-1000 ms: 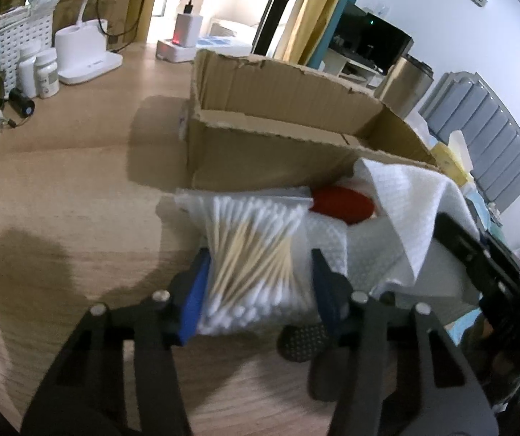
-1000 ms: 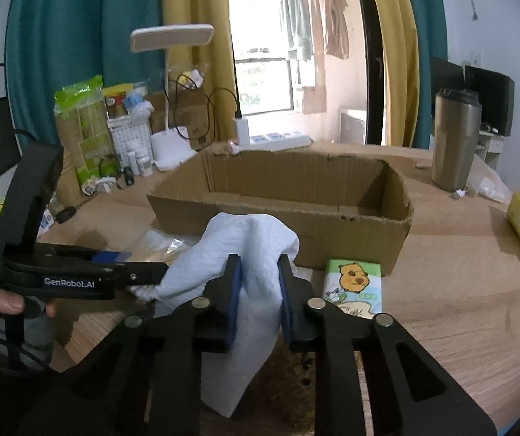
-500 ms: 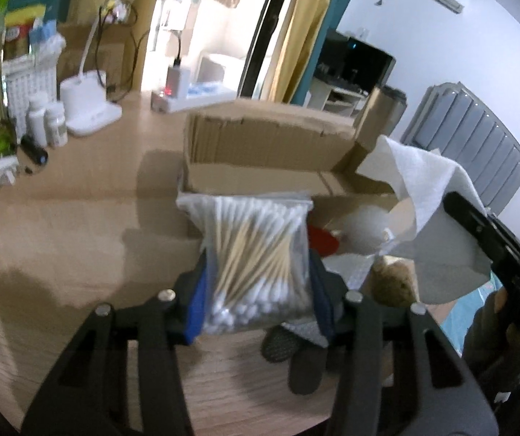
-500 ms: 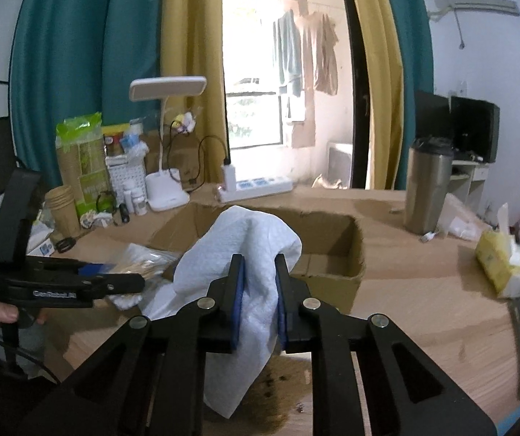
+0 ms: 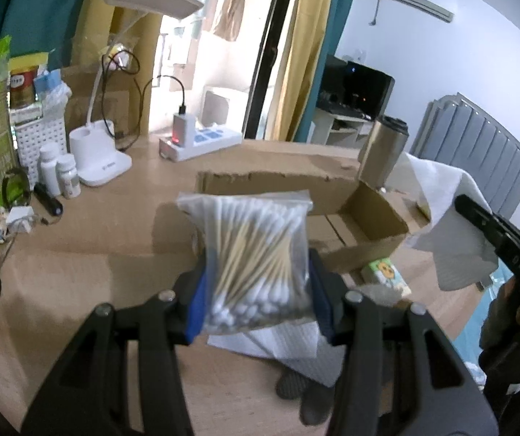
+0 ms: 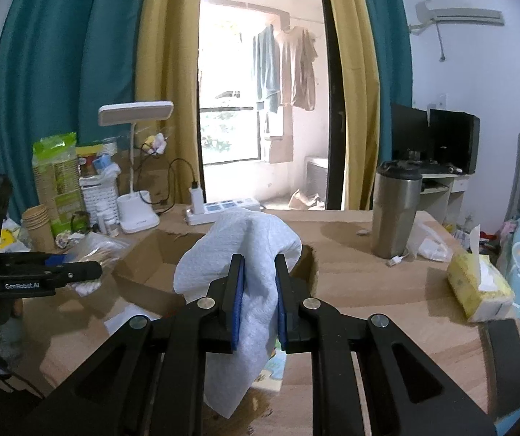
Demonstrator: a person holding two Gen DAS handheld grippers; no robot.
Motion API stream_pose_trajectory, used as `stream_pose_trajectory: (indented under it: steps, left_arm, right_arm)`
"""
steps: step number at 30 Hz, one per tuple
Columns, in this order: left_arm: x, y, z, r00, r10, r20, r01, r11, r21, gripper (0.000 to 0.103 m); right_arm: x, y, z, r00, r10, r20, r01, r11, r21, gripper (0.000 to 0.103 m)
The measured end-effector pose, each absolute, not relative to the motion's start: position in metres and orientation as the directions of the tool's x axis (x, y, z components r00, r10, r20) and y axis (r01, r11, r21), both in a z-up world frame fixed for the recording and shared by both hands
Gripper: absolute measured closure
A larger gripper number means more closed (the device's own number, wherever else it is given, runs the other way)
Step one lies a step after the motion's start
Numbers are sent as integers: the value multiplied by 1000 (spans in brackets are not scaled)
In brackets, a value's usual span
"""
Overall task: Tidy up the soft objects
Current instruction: 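Carry the white towel with the right gripper while the left carries the swab bag into the box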
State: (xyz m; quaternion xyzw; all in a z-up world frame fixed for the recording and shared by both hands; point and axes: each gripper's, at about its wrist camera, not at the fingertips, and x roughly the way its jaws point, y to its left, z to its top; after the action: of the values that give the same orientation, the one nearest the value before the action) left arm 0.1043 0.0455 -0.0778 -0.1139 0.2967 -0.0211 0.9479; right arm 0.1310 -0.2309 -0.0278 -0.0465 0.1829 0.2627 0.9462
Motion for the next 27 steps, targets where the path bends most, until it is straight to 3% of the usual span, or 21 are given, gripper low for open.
stream_pose_trajectory:
  steps: [13,27]
  left_arm:
    - [128,60,-70,845,-91,-526,-35,974,-226,53]
    - [170,69,-88,825,-94,-557,-38,975,-220,53]
  right_arm:
    - [162,-230,-18,814,465,-349,-494,869,7,86]
    - [216,-198,-44,779,439,-448,-487,874,11,86]
